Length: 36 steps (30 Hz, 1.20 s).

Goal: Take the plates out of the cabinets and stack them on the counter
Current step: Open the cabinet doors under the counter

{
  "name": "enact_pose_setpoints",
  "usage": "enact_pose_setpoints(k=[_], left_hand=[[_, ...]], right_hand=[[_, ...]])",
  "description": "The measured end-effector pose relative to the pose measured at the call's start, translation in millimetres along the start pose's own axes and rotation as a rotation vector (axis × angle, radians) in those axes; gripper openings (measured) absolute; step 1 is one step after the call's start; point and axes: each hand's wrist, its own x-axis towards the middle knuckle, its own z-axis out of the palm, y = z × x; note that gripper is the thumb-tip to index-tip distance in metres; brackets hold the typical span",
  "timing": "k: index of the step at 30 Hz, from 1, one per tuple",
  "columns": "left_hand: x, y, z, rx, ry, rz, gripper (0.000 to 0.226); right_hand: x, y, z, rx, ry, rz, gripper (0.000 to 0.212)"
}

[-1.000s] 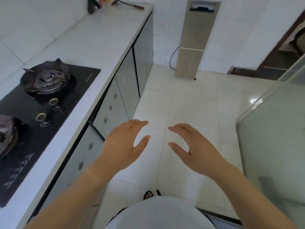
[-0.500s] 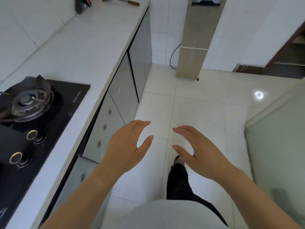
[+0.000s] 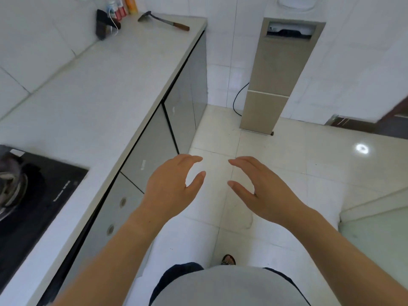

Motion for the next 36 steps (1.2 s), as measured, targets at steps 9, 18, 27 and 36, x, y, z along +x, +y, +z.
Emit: enact_pose_setpoints(k=[9,18,27,36], left_hand=[[116,-42,-5,-0.048,0.056,-0.081,0.059],[271,-104,-32,-0.069,0.087,-0.123,0.039],[363,-160,-65,0.027,0.092,-0.144,0.039],[389,-185,-62,0.058,0.146,-0.415,0.038]], right_hand=[[140,41,-14,0.000,-0.019,-0.056,0.049],[311,58,-32,-0.035,-0.069,-0.063,0.051],[423,64,-28,-0.015,-0.106,-0.101,0.051],[511,82,-23,0.010,-0.272,-0.270,0.048]])
